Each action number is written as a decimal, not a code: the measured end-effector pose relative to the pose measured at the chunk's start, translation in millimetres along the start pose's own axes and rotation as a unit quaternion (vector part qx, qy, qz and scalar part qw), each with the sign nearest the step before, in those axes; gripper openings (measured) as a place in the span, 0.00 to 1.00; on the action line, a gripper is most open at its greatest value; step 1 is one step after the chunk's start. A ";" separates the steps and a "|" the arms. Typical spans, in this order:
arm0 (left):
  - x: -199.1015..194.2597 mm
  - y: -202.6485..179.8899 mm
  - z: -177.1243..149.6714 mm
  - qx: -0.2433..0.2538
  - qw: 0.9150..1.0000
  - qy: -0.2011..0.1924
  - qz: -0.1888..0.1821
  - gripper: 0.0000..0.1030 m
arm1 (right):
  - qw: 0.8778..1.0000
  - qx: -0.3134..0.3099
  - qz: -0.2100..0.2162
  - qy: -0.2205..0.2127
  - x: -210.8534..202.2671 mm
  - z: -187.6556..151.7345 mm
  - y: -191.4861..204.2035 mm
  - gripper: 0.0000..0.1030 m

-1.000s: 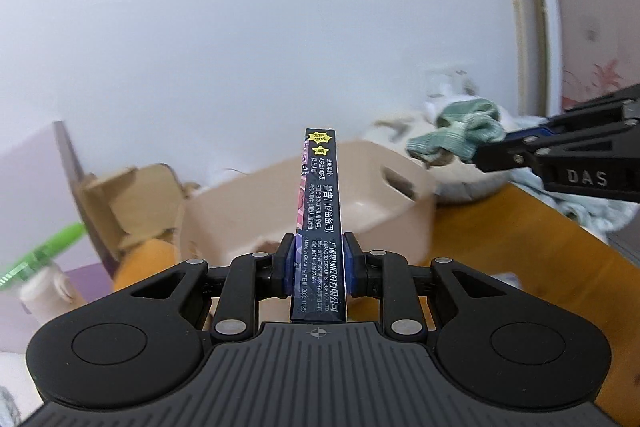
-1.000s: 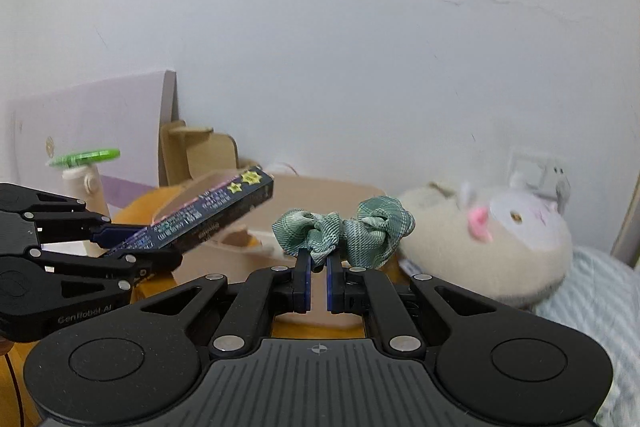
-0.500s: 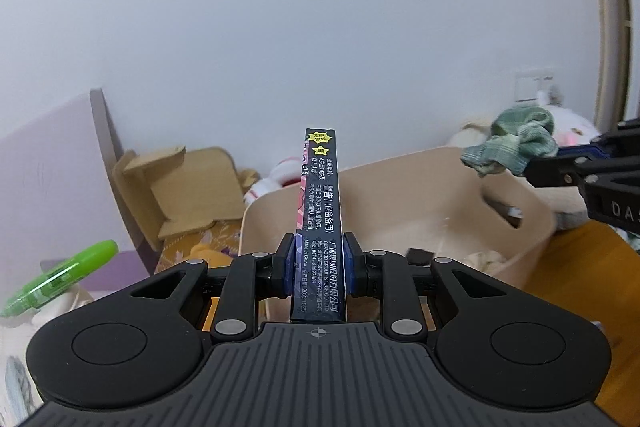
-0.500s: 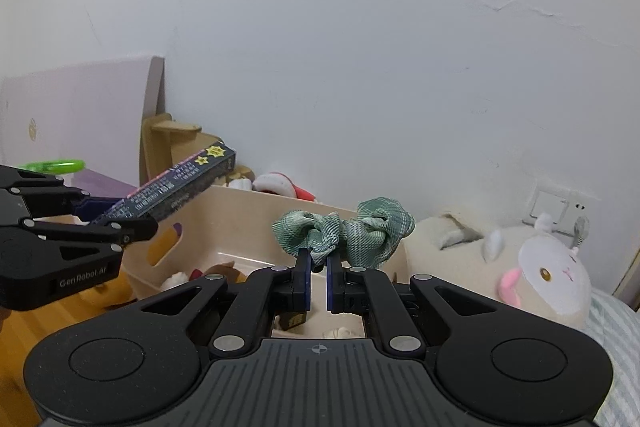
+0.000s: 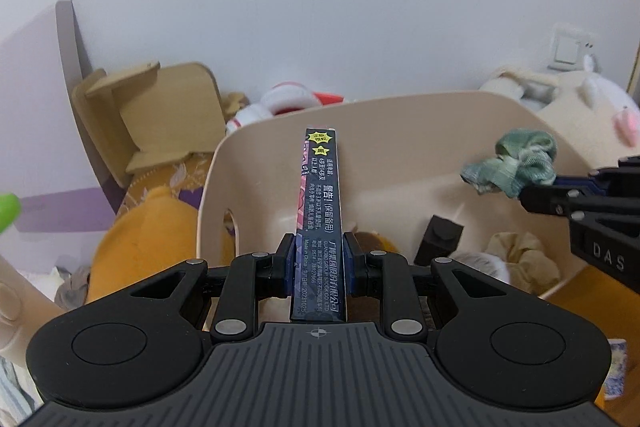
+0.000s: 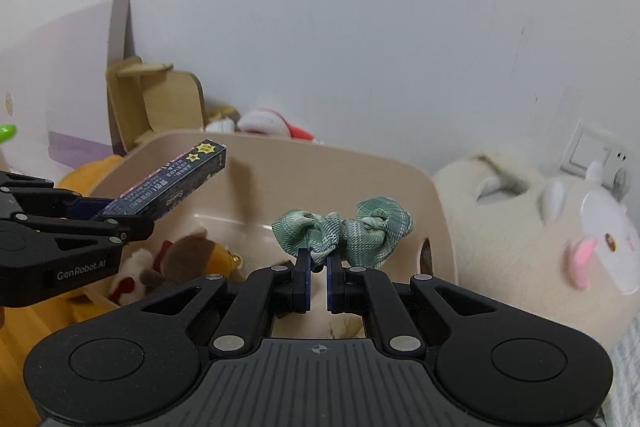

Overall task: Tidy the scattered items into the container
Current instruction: 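Lift both items over the beige bin and open both tools to drop them, then move both tools back toward the orange bottle and tissue packs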

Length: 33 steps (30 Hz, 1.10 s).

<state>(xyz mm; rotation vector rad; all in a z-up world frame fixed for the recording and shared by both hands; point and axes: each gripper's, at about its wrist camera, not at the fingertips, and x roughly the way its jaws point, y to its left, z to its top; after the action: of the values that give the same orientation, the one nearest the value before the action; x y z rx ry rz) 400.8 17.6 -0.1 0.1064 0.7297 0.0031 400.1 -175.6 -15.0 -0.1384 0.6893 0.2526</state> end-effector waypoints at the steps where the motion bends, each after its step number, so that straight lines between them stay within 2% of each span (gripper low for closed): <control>1: 3.5 -0.5 -0.6 0.002 1.000 0.003 0.002 0.23 | 1.000 -0.001 0.000 0.006 4.6 -1.5 0.3 0.07; 4: 8.5 -2.0 -4.5 0.011 1.000 0.004 0.003 0.24 | 1.000 0.005 0.008 0.016 11.4 -5.9 -1.7 0.11; 5: 8.2 -2.0 -5.9 0.011 1.000 0.002 0.002 0.25 | 1.000 0.007 0.009 0.019 11.5 -6.9 -3.0 0.22; 6: 6.4 -2.0 -7.6 0.009 1.000 -0.002 0.002 0.32 | 1.000 0.008 0.007 0.018 11.3 -8.1 -3.6 0.35; 7: 3.9 -2.3 -9.5 0.008 1.000 -0.006 0.001 0.53 | 1.000 0.007 0.005 0.016 9.6 -9.6 -4.7 0.43; 8: 0.6 -2.9 -11.5 0.008 1.000 -0.014 0.000 0.76 | 1.000 0.007 0.002 0.011 6.6 -10.9 -6.0 0.62; 9: -5.4 -4.0 -14.8 0.009 0.999 -0.031 0.001 0.80 | 1.000 0.008 -0.003 0.003 2.0 -12.7 -6.7 0.76; 10: -11.2 -6.1 -17.3 0.014 0.999 -0.047 0.006 0.81 | 1.000 0.008 -0.008 -0.009 -3.5 -14.1 -7.5 0.79; 13: -23.0 -14.4 -22.2 0.044 0.997 -0.063 0.013 0.81 | 0.999 0.011 -0.010 -0.035 -22.4 -17.9 -11.5 0.84; 17: -40.0 -19.2 -28.9 0.049 0.996 -0.074 0.007 0.81 | 0.998 0.020 -0.014 -0.062 -46.9 -23.6 -17.0 0.96; 20: -54.8 -21.2 -34.5 0.045 0.996 -0.080 -0.002 0.81 | 0.996 0.016 -0.027 -0.078 -66.0 -29.6 -18.0 0.96; 24: -69.3 -21.4 -44.4 0.041 0.995 -0.089 0.005 0.82 | 0.995 0.012 -0.036 -0.091 -88.3 -41.4 -15.9 0.99; 33: -100.1 -19.9 -79.6 0.021 0.996 -0.089 0.000 0.82 | 0.993 0.025 -0.041 -0.103 -131.5 -86.4 -5.9 1.00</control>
<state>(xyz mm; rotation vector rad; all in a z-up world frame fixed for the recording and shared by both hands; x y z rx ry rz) 272.5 1.5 5.6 0.1450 0.5523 -0.0210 251.4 -223.6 3.9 -0.0906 0.4826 0.1684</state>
